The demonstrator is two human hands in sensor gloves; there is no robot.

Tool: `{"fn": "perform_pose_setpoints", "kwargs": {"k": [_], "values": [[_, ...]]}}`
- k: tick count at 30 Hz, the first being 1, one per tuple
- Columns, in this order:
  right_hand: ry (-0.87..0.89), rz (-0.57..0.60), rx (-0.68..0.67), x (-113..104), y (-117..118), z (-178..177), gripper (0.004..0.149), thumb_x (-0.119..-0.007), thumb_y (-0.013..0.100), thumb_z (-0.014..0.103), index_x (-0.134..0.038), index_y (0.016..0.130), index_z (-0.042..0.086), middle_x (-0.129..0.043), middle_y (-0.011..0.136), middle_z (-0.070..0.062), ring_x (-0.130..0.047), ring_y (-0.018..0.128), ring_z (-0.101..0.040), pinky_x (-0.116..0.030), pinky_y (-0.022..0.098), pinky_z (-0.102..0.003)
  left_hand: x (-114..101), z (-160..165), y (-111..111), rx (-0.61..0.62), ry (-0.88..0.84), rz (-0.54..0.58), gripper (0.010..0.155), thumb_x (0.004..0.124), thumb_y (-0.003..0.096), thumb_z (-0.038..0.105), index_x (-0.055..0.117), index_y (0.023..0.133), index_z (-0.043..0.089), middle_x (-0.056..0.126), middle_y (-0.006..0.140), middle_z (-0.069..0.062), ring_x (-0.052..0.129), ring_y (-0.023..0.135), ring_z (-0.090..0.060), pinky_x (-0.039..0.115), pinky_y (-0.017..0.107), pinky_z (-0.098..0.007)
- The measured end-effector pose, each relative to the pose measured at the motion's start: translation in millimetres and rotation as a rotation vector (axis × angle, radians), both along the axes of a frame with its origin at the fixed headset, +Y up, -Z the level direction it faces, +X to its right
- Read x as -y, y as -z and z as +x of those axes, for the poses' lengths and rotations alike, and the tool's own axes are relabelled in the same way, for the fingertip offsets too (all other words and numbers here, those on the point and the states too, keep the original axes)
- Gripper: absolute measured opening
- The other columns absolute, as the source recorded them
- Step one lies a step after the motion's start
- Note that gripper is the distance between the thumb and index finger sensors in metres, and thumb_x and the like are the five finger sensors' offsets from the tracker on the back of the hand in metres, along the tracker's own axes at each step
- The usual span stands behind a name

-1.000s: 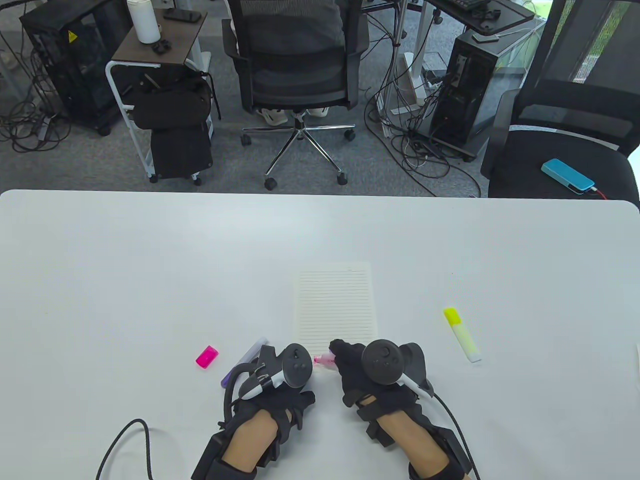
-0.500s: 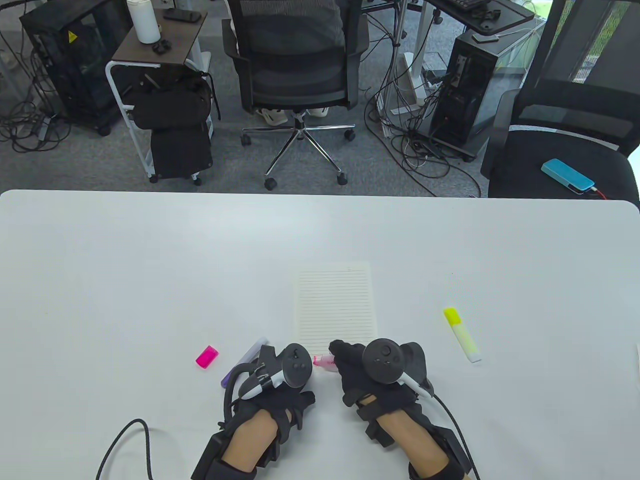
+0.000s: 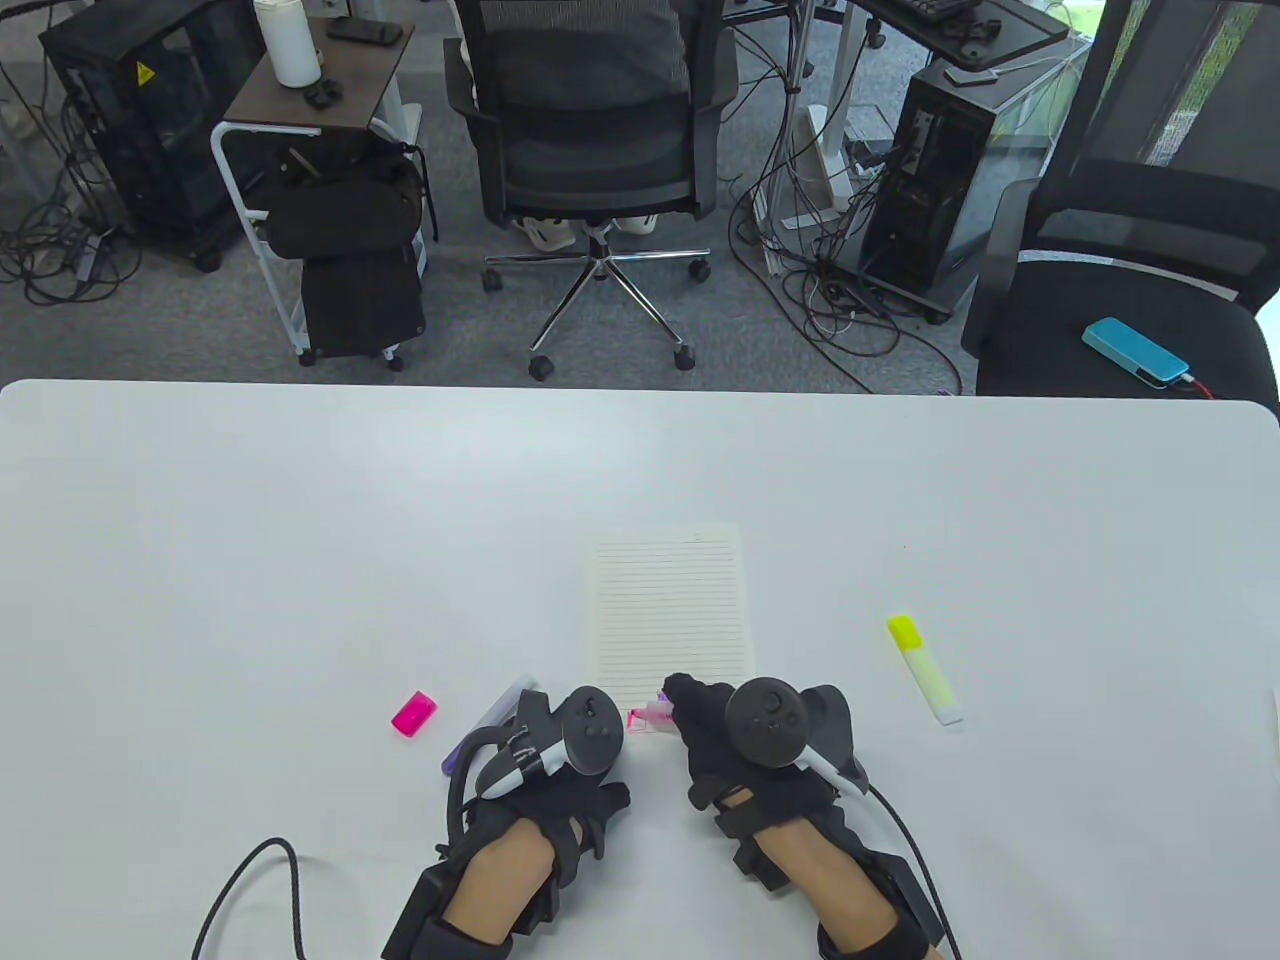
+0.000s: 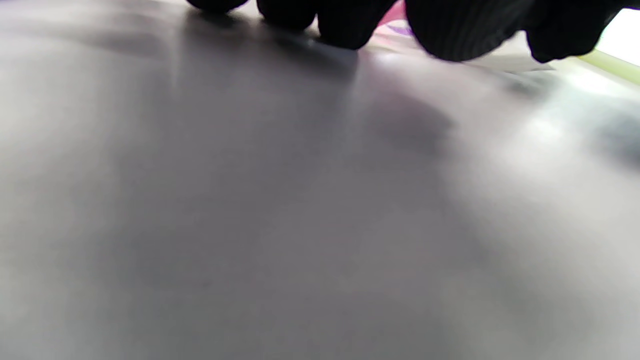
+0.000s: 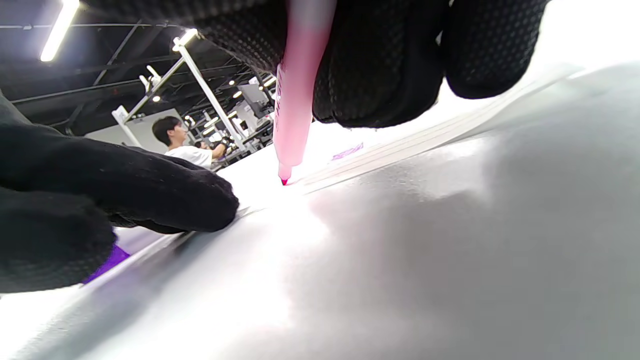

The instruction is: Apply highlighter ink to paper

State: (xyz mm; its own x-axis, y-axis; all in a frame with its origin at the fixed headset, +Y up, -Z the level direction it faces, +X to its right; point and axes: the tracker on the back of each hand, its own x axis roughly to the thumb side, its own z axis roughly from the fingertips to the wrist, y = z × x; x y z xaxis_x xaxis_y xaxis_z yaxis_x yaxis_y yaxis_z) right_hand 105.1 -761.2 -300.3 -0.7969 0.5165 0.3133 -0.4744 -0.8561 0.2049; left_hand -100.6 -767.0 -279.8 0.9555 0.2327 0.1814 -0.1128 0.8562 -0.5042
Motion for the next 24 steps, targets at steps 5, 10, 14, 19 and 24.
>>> {"fn": "perform_pose_setpoints", "kwargs": {"k": [5, 10, 14, 19, 24], "values": [[0.004, 0.004, 0.007, 0.6, -1.0, -0.4, 0.041, -0.071, 0.063, 0.031, -0.072, 0.102, 0.017, -0.088, 0.079, -0.019, -0.093, 0.05, -0.034, -0.073, 0.055, -0.059, 0.2, 0.1, 0.0, 0.001, 0.001, -0.001, 0.069, 0.071, 0.0431, 0.053, 0.055, 0.105, 0.027, 0.042, 0.113, 0.0, 0.043, 0.103, -0.04, 0.033, 0.071, -0.067], [-0.009, 0.015, 0.02, 2.0, -0.3, 0.7, 0.042, -0.07, 0.064, 0.031, -0.069, 0.104, 0.018, -0.087, 0.081, -0.019, -0.092, 0.052, -0.034, -0.073, 0.055, -0.059, 0.4, -0.1, 0.2, 0.0, -0.001, -0.001, 0.069, 0.071, 0.043, 0.053, 0.055, 0.105, 0.027, 0.042, 0.113, 0.0, 0.043, 0.103, -0.04, 0.033, 0.071, -0.067], [0.017, -0.033, -0.001, -1.9, -1.1, 0.9, 0.041, -0.072, 0.063, 0.03, -0.073, 0.101, 0.016, -0.09, 0.076, -0.019, -0.093, 0.047, -0.033, -0.074, 0.053, -0.059, 0.5, -0.1, 0.3, 0.0, -0.001, -0.001, 0.069, 0.071, 0.0431, 0.053, 0.055, 0.105, 0.027, 0.042, 0.113, 0.0, 0.043, 0.103, -0.04, 0.033, 0.071, -0.067], [-0.009, 0.011, 0.038, 1.4, 0.9, 1.4, 0.042, -0.07, 0.064, 0.031, -0.069, 0.104, 0.018, -0.087, 0.081, -0.019, -0.092, 0.052, -0.033, -0.073, 0.055, -0.059, 0.6, -0.1, 0.5, 0.001, 0.002, 0.0, 0.069, 0.071, 0.0431, 0.053, 0.054, 0.105, 0.027, 0.042, 0.113, 0.0, 0.043, 0.103, -0.041, 0.033, 0.071, -0.067], [0.01, -0.037, 0.012, -1.5, 0.3, 3.1, 0.041, -0.071, 0.063, 0.031, -0.073, 0.101, 0.016, -0.09, 0.076, -0.018, -0.093, 0.047, -0.033, -0.074, 0.053, -0.059, 0.9, -0.1, 0.6, 0.0, -0.001, -0.002, 0.069, 0.071, 0.0431, 0.053, 0.055, 0.105, 0.027, 0.042, 0.113, 0.0, 0.043, 0.103, -0.04, 0.033, 0.071, -0.067]]}}
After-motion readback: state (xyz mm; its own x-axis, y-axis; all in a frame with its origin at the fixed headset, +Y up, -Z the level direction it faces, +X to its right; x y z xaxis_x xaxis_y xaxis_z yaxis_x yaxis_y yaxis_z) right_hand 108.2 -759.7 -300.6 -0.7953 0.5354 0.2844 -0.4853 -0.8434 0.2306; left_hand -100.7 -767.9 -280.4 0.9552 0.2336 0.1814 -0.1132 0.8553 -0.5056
